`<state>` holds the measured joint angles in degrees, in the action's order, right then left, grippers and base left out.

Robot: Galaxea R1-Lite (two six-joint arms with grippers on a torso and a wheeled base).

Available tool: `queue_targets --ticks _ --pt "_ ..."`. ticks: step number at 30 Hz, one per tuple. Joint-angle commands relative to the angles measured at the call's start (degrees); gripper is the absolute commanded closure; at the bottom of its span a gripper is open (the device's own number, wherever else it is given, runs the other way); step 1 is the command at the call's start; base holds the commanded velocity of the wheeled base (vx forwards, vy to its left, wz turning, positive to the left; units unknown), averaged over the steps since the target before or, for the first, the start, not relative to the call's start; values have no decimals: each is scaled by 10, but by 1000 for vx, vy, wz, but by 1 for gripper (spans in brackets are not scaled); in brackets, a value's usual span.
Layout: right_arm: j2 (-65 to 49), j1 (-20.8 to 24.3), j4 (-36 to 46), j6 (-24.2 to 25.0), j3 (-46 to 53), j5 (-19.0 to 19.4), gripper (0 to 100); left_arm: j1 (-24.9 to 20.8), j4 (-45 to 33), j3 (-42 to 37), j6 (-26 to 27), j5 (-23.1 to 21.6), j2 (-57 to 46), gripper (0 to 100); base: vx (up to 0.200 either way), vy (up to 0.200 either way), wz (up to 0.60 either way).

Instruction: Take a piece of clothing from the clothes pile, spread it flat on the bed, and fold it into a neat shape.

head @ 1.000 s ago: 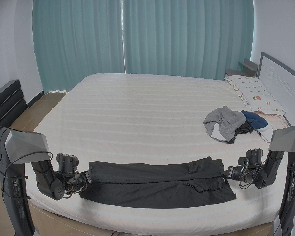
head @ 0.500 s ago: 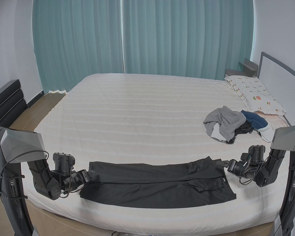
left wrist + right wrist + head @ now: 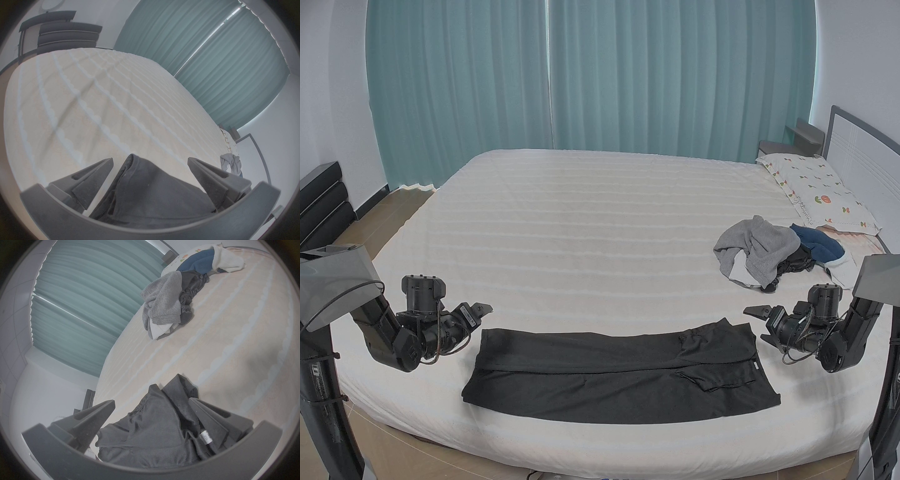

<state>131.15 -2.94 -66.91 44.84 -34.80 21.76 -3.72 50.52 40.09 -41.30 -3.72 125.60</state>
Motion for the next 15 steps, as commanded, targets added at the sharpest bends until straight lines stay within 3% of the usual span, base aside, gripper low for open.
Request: queue_targets --ticks 1,6,15 --pt "39 -1 0 9 -28 4 0 -4 -43 74 -26 -6 52 0 0 0 0" --pt "51 -8 3 14 -47 5 0 -9 -43 92 -20 2 104 0 0 0 0" --pt "53 -7 -4 15 -43 4 0 -9 -39 89 -25 0 103 0 0 0 0"
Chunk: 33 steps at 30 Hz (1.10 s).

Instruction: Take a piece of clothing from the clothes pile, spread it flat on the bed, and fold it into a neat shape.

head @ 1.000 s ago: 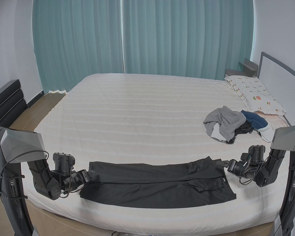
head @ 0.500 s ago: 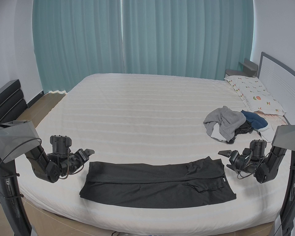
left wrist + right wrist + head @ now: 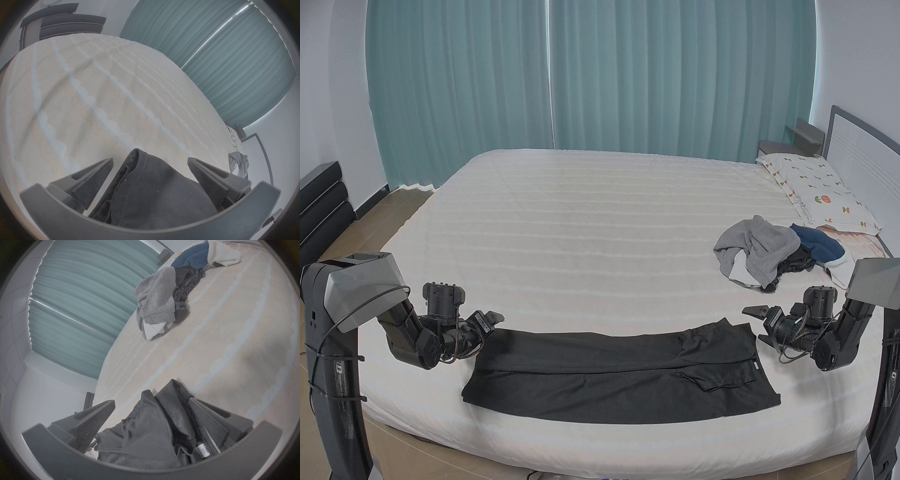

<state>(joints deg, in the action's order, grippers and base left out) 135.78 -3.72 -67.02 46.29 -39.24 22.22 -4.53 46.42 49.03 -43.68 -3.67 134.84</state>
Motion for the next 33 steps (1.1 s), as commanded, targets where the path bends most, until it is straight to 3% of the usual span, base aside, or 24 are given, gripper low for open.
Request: queue_targets --ticks 1,2,6,11,15,22,33 --pt "9 2 -4 0 2 -2 0 0 2 -1 -2 0 10 0 0 0 0" --pt "12 2 -5 -1 2 -3 0 0 2 1 -2 0 10 100 0 0 0" --pt "13 5 -4 2 -4 -10 0 1 2 2 -9 1 10 100 0 0 0" --pt "18 7 -2 6 -14 -17 0 4 22 2 -83 2 8 100 0 0 0" --pt "22 9 -5 6 -15 -18 0 4 43 -8 -83 7 11 100 0 0 0" --pt "46 27 -5 3 -43 -55 0 8 50 -10 -84 22 14 100 0 0 0" --pt "63 28 -24 -1 -52 -68 0 14 50 -10 -85 22 14 100 0 0 0"
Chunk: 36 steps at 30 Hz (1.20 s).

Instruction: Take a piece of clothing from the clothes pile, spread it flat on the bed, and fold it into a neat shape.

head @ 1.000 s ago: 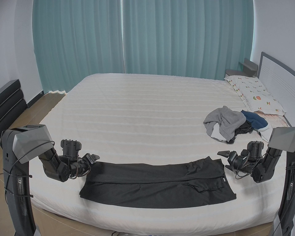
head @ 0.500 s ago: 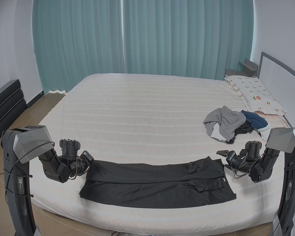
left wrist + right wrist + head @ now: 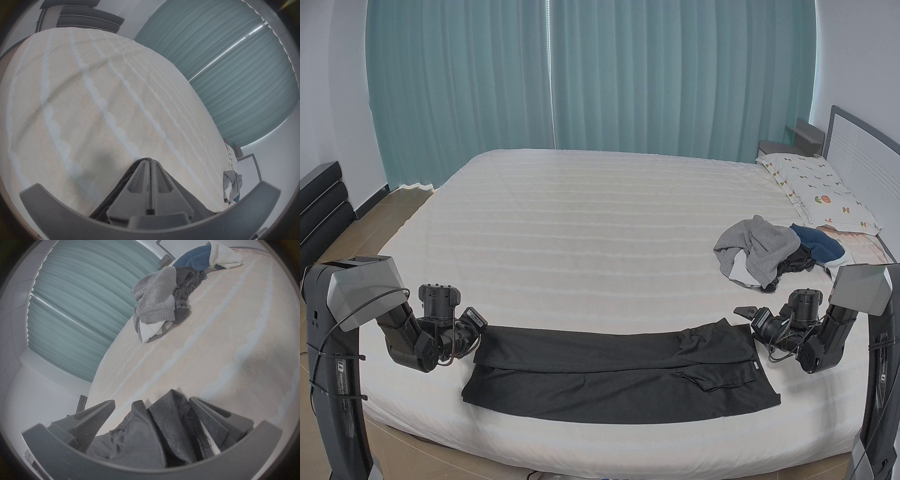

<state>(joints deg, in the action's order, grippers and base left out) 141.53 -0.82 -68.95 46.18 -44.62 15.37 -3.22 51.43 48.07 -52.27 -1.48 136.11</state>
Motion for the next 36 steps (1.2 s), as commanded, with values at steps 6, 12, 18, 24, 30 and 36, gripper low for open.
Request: queue_targets --ticks 6,12,18,24,30,36 --pt "-1 -6 -4 -10 10 0 0 1 0 -1 1 0 1 100 0 0 0" --pt "9 -4 -5 -33 9 -21 0 0 2 -5 3 0 1 100 0 0 0" --pt "18 -1 -7 -34 5 -23 0 0 2 -5 4 0 1 100 0 0 0" --pt "20 -2 -7 -36 5 -24 100 -2 1 -10 9 -2 0 100 0 0 0" --pt "18 -3 -8 -32 2 -25 100 -2 2 -9 17 1 1 0 0 0 0" --pt "17 -8 -16 -35 9 -23 100 -1 2 -8 16 1 1 0 0 0 0"
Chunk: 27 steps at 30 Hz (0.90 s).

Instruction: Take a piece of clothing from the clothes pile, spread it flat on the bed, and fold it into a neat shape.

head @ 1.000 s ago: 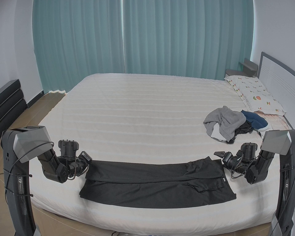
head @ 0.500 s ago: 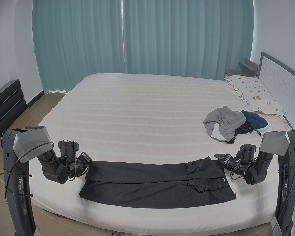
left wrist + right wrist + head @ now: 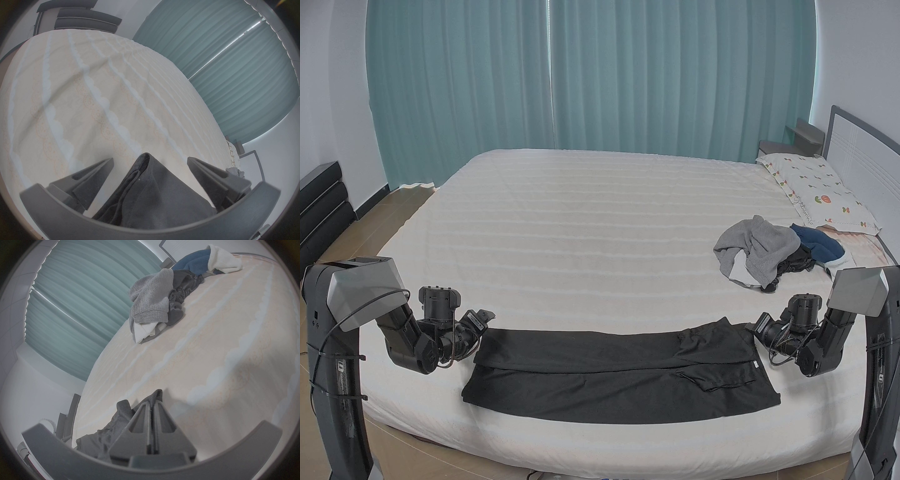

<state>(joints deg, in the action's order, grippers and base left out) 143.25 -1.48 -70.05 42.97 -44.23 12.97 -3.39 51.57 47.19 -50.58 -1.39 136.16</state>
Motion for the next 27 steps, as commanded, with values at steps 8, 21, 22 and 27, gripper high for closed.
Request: queue_targets --ticks 8,21,22,27 --pt "-5 -3 -46 -3 19 0 0 1 1 0 -4 1 0 0 0 0 0" --pt "-57 28 -88 -27 78 29 0 1 0 0 -4 1 -2 0 0 0 0" --pt "-55 29 -88 -27 78 29 0 1 0 0 -4 1 -2 0 0 0 0" --pt "-36 31 -89 -36 82 36 0 1 0 -1 -3 1 -1 0 0 0 0"
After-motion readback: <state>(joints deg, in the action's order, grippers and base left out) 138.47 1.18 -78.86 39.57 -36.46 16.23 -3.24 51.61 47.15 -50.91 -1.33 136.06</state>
